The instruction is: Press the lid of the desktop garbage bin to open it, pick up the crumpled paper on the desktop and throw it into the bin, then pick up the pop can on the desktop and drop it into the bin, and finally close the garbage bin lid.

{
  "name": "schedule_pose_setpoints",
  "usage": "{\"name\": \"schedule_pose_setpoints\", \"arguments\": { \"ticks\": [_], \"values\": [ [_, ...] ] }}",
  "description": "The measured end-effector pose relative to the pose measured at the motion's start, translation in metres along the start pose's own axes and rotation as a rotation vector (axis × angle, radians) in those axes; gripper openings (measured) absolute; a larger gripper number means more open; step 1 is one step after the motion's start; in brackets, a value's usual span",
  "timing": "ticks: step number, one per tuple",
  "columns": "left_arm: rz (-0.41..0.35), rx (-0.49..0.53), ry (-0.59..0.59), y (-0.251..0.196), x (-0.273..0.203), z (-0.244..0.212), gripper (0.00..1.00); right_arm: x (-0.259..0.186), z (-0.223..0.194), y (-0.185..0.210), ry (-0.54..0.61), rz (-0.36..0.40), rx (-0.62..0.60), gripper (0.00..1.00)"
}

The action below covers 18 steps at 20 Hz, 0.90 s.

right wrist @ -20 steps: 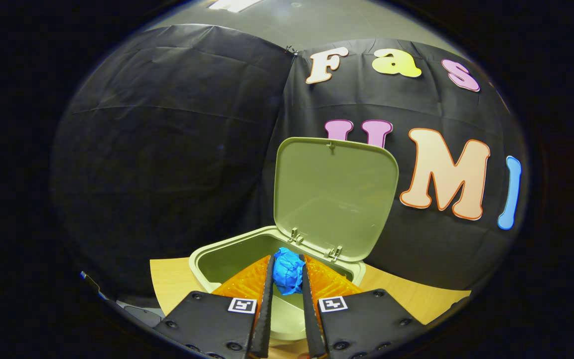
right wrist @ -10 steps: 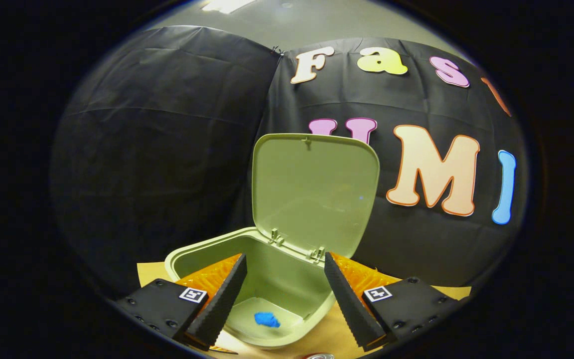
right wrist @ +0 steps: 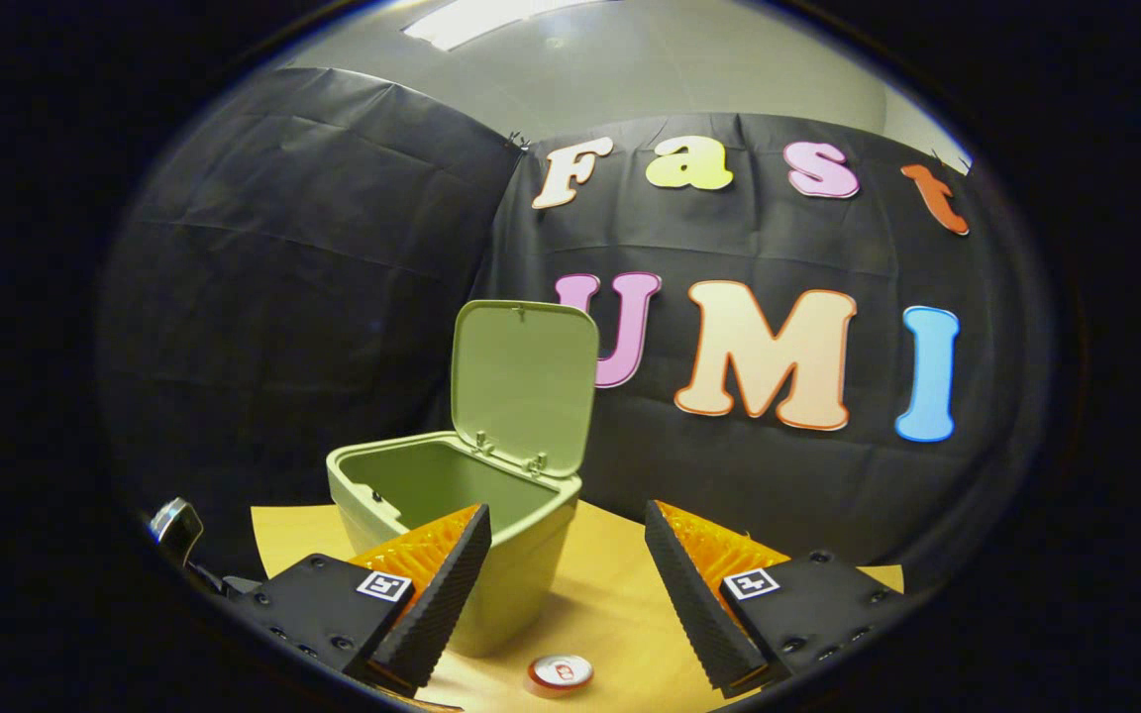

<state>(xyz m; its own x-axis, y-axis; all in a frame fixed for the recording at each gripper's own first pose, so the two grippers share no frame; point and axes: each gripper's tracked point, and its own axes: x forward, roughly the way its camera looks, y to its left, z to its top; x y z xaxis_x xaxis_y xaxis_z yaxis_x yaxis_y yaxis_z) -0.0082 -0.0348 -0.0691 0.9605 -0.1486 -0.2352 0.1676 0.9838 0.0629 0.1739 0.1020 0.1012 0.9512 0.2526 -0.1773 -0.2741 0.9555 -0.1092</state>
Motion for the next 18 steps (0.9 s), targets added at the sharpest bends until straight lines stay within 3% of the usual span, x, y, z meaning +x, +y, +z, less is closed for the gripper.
{"name": "schedule_pose_setpoints", "arguments": {
  "ticks": [5,7,9,12,18],
  "values": [
    [-0.022,0.007,0.056,-0.008,0.024,-0.011,0.98,-0.061,-0.042,-0.033,-0.024,-0.09,-0.034,1.0],
    [-0.016,0.026,0.066,-0.006,0.035,-0.009,0.98,-0.084,-0.069,-0.047,-0.02,-0.131,-0.011,0.96],
    [-0.012,0.038,0.076,-0.006,0.047,-0.008,0.98,-0.103,-0.099,-0.056,-0.004,-0.161,0.028,1.0],
    [-0.007,0.049,0.087,-0.005,0.063,-0.005,0.98,-0.127,-0.139,-0.072,0.033,-0.208,0.066,0.98],
    [0.04,0.06,0.117,0.012,0.088,-0.003,0.96,-0.162,-0.178,-0.086,0.048,-0.283,0.134,1.0]
  ]
}}
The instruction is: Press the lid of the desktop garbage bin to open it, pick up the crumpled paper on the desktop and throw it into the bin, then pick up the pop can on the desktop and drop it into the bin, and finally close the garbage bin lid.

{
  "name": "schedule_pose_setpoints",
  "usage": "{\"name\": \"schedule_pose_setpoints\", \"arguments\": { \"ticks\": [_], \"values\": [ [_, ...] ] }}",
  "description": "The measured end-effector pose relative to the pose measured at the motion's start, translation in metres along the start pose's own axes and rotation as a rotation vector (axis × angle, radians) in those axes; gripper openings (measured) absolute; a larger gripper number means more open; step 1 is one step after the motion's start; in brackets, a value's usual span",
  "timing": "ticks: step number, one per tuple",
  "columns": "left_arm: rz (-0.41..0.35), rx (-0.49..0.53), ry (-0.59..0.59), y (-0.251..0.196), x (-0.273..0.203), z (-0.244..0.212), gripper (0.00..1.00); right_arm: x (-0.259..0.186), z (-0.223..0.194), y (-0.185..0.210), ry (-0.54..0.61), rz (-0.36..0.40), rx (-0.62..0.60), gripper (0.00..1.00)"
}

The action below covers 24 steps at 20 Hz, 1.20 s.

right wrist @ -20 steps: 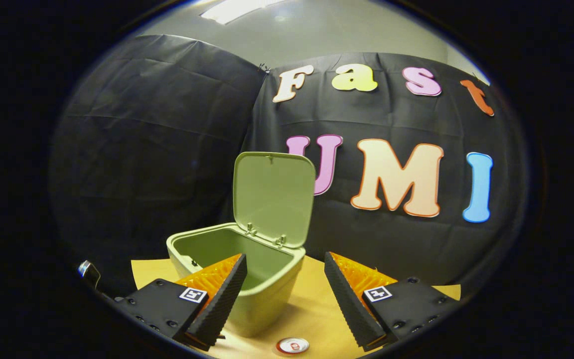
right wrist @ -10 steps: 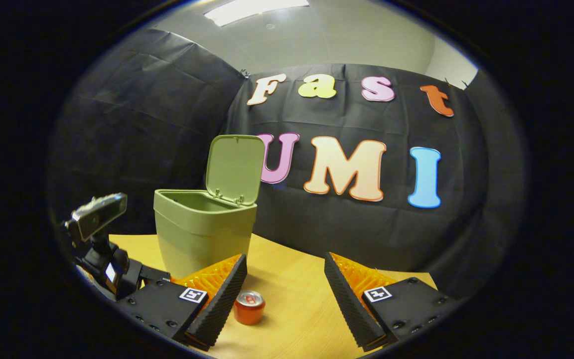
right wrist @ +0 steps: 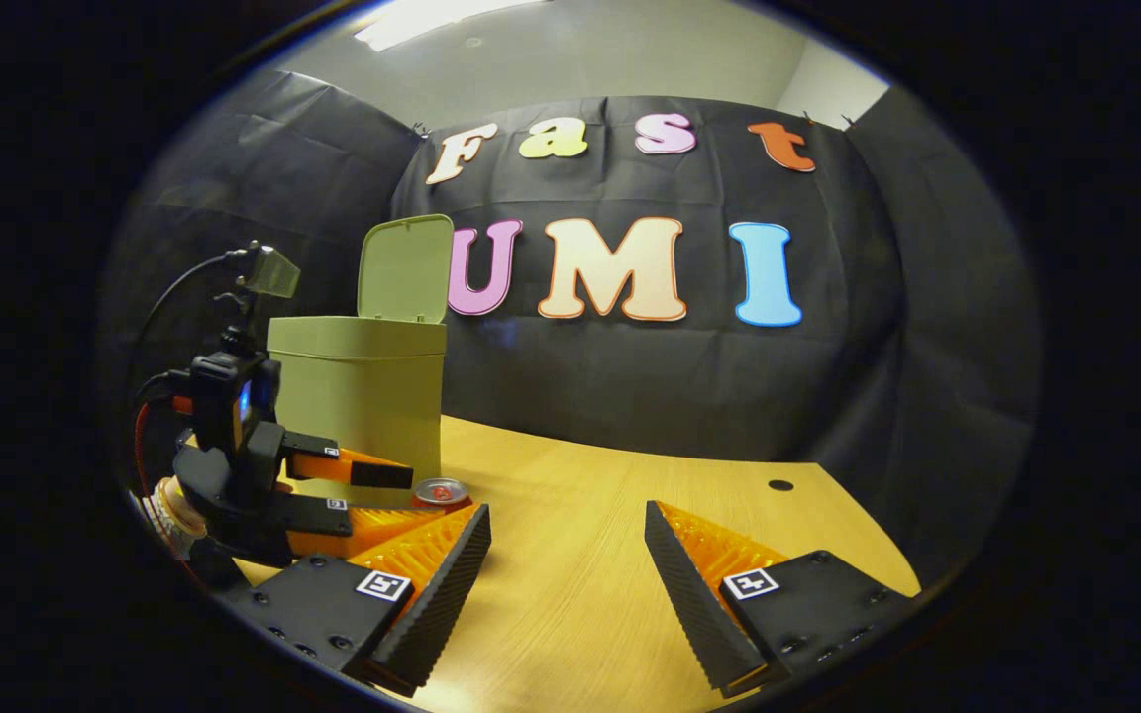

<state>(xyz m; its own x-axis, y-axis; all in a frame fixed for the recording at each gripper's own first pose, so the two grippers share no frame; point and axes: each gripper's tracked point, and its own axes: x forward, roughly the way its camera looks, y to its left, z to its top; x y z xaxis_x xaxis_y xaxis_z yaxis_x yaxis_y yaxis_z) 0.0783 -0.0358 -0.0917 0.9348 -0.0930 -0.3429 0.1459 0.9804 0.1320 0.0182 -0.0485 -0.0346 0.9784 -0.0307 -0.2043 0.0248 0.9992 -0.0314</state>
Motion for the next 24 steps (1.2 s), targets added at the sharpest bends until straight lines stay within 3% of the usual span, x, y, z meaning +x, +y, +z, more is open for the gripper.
{"name": "schedule_pose_setpoints", "arguments": {
  "ticks": [4,11,15,17,20,24],
  "values": [
    [0.014,-0.001,0.044,0.01,0.019,-0.008,0.96,0.0,-0.008,-0.008,-0.005,-0.004,0.099,0.98],
    [0.024,-0.041,0.134,0.013,0.036,-0.036,0.94,0.002,-0.022,-0.021,0.028,-0.042,0.123,0.97],
    [0.04,-0.055,0.139,0.02,0.04,-0.036,0.79,-0.001,-0.017,-0.023,0.013,-0.044,0.123,0.98],
    [0.041,-0.068,0.141,0.02,0.039,-0.036,0.78,-0.002,-0.016,-0.023,0.006,-0.043,0.128,0.97],
    [0.036,-0.068,0.119,0.017,0.03,-0.019,0.78,-0.002,-0.018,-0.024,0.009,-0.056,0.129,0.97],
    [0.027,-0.005,-0.002,0.011,0.006,0.036,0.78,0.005,-0.024,-0.016,0.03,-0.054,0.12,0.97]
  ]
}}
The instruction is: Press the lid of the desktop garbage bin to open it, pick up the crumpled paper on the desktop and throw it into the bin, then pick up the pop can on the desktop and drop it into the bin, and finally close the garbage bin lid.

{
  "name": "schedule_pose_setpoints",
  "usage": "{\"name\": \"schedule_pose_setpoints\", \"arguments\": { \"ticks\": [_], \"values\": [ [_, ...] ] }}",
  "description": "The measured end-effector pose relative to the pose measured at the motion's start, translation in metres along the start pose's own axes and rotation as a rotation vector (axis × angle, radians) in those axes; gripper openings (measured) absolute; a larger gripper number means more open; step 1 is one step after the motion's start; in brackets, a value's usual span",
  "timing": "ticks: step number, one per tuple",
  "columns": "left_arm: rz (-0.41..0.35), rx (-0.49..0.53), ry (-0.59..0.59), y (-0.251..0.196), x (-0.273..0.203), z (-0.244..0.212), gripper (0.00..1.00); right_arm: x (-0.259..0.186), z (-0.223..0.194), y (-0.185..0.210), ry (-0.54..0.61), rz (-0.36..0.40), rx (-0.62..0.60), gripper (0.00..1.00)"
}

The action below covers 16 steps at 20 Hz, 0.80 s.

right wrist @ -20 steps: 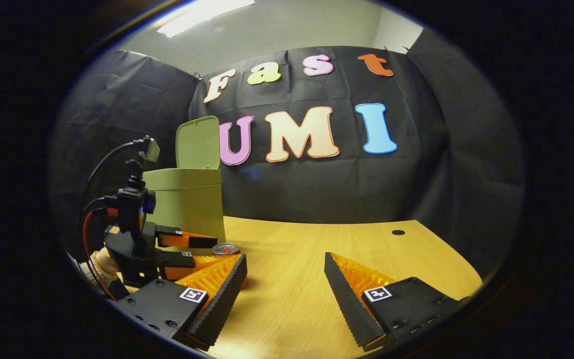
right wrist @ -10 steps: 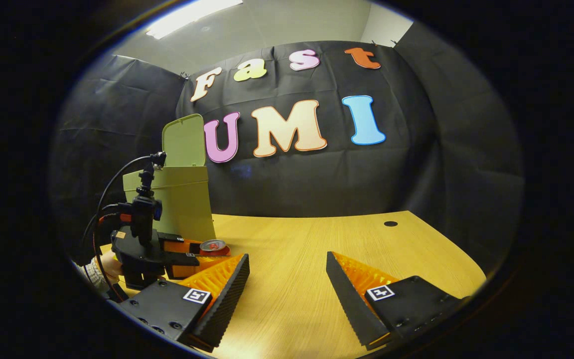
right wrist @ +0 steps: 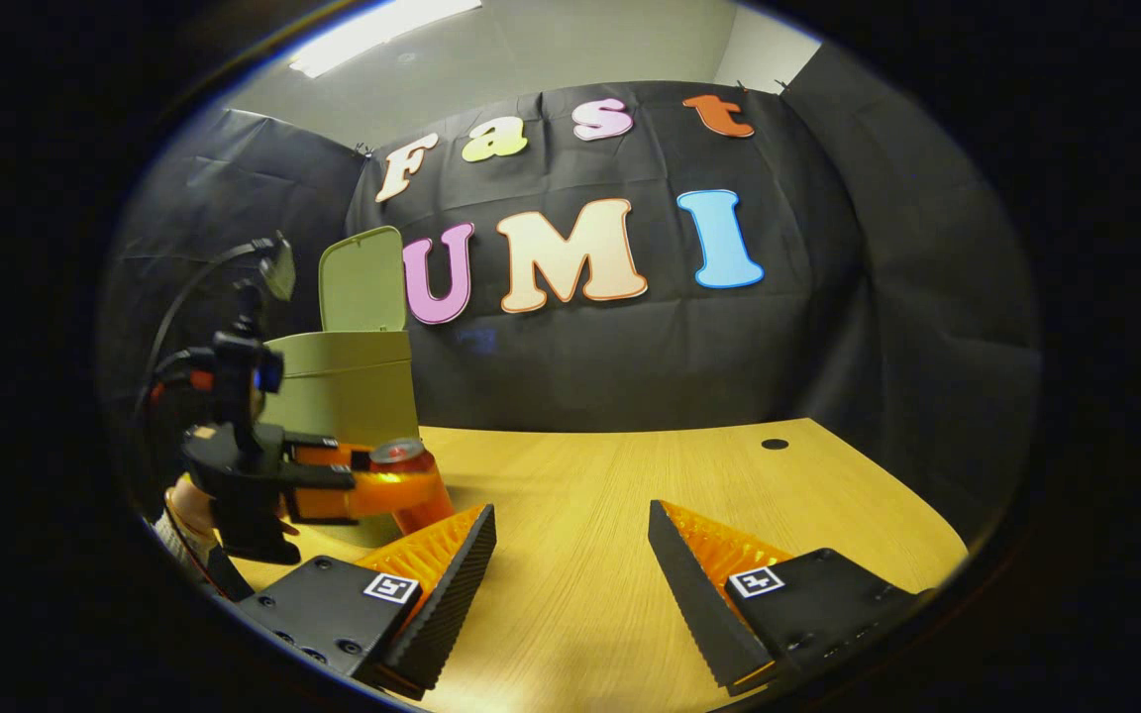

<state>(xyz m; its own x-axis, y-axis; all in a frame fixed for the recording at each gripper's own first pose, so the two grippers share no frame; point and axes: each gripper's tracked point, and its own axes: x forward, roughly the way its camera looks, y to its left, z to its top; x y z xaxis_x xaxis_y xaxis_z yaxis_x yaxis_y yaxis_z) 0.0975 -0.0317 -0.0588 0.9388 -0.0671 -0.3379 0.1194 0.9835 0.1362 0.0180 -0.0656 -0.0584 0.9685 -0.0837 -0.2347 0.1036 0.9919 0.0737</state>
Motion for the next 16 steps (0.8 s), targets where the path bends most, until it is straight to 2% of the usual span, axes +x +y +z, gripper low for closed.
{"name": "schedule_pose_setpoints", "arguments": {
  "ticks": [4,9,11,13,16],
  "values": [
    [-0.024,0.039,-0.107,-0.009,-0.026,0.06,0.77,0.009,0.0,0.021,0.001,0.039,0.006,0.97],
    [-0.03,0.013,-0.219,0.001,-0.062,0.134,0.77,0.019,0.0,0.038,-0.003,0.068,0.0,0.97],
    [-0.008,-0.012,-0.254,0.018,-0.073,0.162,0.77,0.023,-0.009,0.041,0.025,0.078,-0.001,0.95],
    [0.029,-0.018,-0.265,0.039,-0.082,0.181,0.77,0.024,-0.012,0.043,0.033,0.083,-0.004,0.98],
    [0.108,-0.009,-0.269,0.076,-0.094,0.199,0.77,0.024,-0.011,0.044,0.033,0.086,-0.008,0.98]
  ]
}}
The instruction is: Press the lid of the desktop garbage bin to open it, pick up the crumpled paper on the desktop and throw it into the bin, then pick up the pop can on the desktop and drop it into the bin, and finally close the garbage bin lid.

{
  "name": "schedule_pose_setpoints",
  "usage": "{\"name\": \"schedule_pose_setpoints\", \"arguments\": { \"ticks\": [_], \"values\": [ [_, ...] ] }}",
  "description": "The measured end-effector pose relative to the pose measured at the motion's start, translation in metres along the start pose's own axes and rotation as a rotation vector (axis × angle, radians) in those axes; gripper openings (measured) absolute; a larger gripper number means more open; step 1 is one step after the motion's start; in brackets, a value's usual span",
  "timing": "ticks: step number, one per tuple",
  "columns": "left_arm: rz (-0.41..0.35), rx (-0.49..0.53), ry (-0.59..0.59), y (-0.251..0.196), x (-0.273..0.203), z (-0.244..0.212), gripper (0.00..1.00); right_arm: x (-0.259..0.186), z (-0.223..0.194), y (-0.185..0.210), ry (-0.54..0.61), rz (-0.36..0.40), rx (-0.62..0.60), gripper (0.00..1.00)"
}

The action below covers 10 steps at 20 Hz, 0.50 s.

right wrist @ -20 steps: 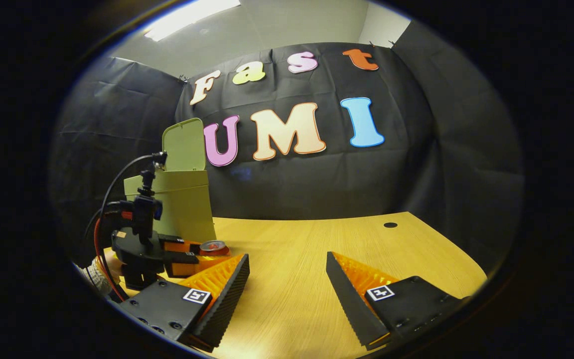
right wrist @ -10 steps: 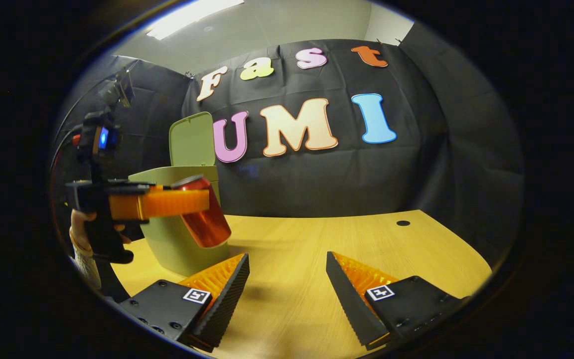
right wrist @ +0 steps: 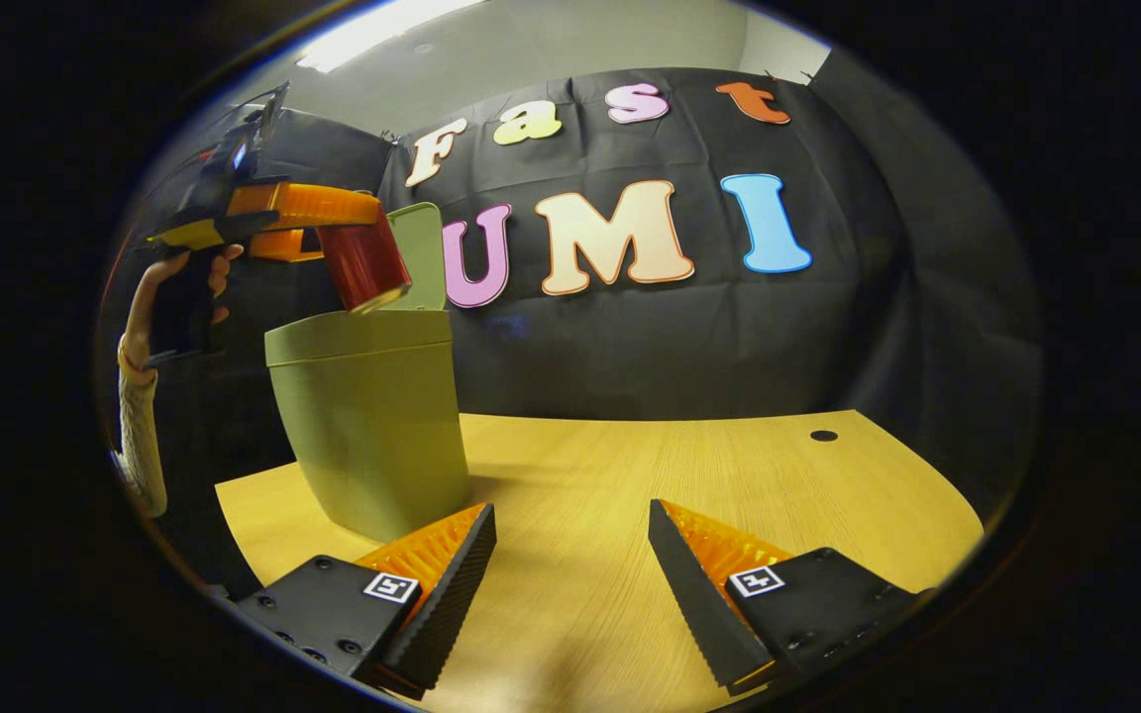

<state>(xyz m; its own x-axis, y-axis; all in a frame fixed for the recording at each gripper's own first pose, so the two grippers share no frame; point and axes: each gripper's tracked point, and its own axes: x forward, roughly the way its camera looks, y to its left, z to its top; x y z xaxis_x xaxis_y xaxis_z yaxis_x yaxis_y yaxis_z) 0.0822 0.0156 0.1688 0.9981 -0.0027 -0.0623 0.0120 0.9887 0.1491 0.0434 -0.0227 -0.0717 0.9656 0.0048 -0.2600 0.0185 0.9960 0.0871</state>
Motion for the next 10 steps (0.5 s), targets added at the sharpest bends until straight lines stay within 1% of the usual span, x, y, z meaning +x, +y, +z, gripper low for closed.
{"name": "schedule_pose_setpoints", "arguments": {
  "ticks": [2,6,8,10],
  "values": [
    [0.065,-0.005,0.022,0.027,-0.002,0.001,0.77,0.0,0.0,0.0,-0.001,0.004,0.002,0.98],
    [0.105,-0.015,-0.009,0.05,-0.018,0.016,0.77,0.002,-0.003,-0.003,0.004,-0.004,-0.002,0.98],
    [0.14,0.0,-0.01,0.067,-0.022,0.013,0.77,0.003,-0.005,-0.002,0.011,-0.001,-0.003,0.98],
    [0.165,0.002,0.014,0.079,-0.022,0.003,0.77,0.004,-0.006,0.001,0.013,0.005,-0.004,0.98]
  ]
}}
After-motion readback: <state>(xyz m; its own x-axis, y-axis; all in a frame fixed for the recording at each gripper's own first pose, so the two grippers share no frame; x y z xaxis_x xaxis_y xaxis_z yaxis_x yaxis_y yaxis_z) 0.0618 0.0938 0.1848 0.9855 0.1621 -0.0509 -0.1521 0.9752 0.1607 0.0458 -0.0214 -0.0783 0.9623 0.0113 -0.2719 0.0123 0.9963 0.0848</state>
